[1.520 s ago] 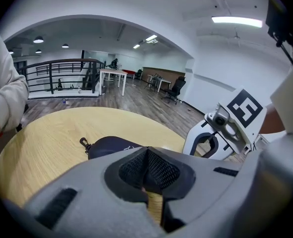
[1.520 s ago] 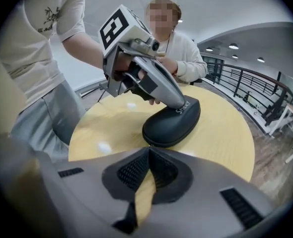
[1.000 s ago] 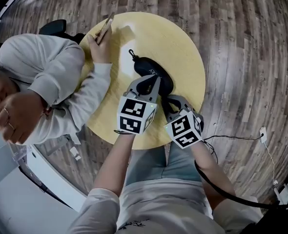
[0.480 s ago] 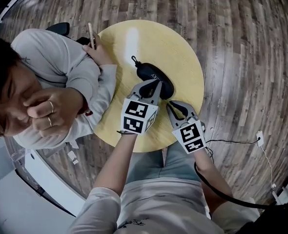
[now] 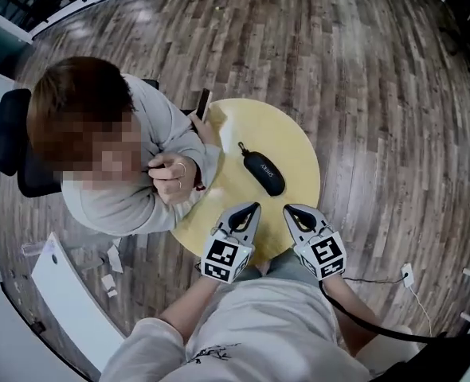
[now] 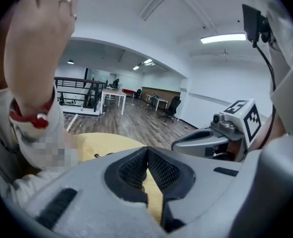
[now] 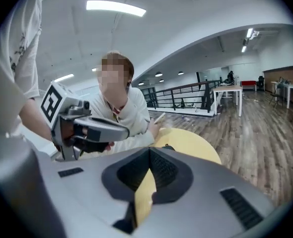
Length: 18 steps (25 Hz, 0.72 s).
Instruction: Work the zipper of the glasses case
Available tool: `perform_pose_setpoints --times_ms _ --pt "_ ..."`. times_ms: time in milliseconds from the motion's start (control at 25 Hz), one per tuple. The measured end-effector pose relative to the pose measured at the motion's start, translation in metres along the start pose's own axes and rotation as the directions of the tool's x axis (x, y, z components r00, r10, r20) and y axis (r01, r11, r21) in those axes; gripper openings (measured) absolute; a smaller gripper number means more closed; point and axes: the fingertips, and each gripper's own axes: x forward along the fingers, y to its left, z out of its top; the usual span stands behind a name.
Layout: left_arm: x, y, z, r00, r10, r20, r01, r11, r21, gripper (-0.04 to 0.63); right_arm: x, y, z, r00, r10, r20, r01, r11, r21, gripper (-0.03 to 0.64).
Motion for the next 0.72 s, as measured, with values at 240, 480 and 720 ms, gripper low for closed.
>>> perform_pose_setpoints --times_ms 240,480,720 --pt "-0.055 0.001 0.028 0.996 0.044 0.077 -0.042 0.998 -0.037 0.008 0.002 0.045 0.068 0.99 0.06 0.125 -0.065 0.997 0.039 0.005" --pt "-0.065 0.005 0.047 0.991 0.056 0.118 -0.054 0.998 -0.018 0.006 0.011 0.063 0.096 0.981 0.065 0.184 -0.08 0.994 0.077 0.003" --pt "-0.071 0.021 0.062 0.986 0.081 0.148 -0.079 0.997 -0.02 0.006 0.011 0.059 0.103 0.981 0.024 0.192 -0.047 0.992 0.114 0.002"
